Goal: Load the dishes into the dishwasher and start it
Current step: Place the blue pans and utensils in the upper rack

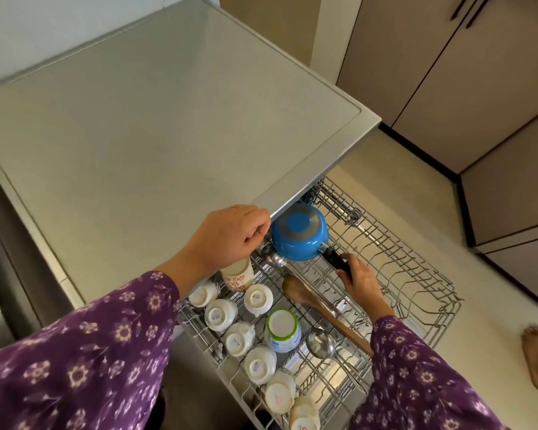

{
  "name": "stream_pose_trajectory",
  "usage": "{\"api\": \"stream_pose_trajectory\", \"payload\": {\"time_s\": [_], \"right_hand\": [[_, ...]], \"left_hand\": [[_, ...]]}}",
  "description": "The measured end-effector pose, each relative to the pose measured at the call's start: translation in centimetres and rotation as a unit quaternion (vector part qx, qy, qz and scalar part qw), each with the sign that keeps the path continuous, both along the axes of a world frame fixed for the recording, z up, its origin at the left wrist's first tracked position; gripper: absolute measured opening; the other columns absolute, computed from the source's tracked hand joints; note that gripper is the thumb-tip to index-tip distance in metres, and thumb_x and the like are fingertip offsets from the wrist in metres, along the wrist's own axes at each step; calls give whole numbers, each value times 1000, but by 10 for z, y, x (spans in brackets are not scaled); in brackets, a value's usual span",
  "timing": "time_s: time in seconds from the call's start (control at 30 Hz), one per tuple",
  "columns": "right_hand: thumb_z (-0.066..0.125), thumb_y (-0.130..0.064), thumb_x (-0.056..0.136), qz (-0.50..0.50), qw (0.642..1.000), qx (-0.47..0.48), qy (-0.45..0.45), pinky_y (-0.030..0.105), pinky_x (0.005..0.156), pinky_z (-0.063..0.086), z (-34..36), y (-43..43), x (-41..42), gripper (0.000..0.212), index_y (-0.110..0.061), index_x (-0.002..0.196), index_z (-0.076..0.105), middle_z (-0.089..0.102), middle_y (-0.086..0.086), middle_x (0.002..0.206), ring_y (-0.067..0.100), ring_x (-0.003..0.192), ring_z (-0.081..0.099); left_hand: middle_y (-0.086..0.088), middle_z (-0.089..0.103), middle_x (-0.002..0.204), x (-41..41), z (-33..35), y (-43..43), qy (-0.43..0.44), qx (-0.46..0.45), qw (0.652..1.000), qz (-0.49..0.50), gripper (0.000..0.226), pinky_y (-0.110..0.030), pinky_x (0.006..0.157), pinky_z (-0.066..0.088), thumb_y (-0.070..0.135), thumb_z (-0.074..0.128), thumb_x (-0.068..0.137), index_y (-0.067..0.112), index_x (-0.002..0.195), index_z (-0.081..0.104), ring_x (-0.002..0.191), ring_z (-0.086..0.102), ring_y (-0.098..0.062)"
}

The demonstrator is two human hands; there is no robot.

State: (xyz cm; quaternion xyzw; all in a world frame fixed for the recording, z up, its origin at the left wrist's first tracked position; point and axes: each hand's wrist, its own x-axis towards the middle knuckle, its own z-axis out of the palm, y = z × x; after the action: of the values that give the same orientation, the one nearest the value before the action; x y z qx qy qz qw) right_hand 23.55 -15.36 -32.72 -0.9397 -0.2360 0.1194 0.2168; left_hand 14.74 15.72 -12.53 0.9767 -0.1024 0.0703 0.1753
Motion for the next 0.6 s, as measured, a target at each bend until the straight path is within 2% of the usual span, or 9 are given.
{"api": "stream_pose_trajectory", "payload": {"time_s": [0.17,0.3,0.43,0.6], "right_hand": [[56,-15,92,-39,999,-29,20,31,77,50,-3,16,15,31,-7,122,49,62,11,107,22,85,60],[54,-15,93,-106,991,-70,46,34,84,51,-7,29,30,26,-7,118,49,60,11,104,21,88,56],[53,-14,94,-142,979,-133,69,40,82,55,-12,39,30,24,-7,116,48,59,12,104,24,89,59],[55,-2,88,-191,971,-112,90,41,98,46,-8,53,19,37,-3,123,45,51,14,121,27,108,51]], "left_hand": [[8,45,60,0,0,0,-1,-1,1000,1,14,-25,44,33,10,59,85,18,76,53,54,40,-11],[8,47,61,1,-2,1,1,-1,1000,1,13,-26,44,35,11,58,86,18,76,54,54,42,-11],[10,42,59,1,-1,1,0,-4,1000,0,13,-21,44,29,12,57,86,19,75,54,53,38,-9],[10,42,60,1,-2,3,4,-9,1000,-7,13,-15,47,22,12,55,86,18,75,53,53,37,-9]]}}
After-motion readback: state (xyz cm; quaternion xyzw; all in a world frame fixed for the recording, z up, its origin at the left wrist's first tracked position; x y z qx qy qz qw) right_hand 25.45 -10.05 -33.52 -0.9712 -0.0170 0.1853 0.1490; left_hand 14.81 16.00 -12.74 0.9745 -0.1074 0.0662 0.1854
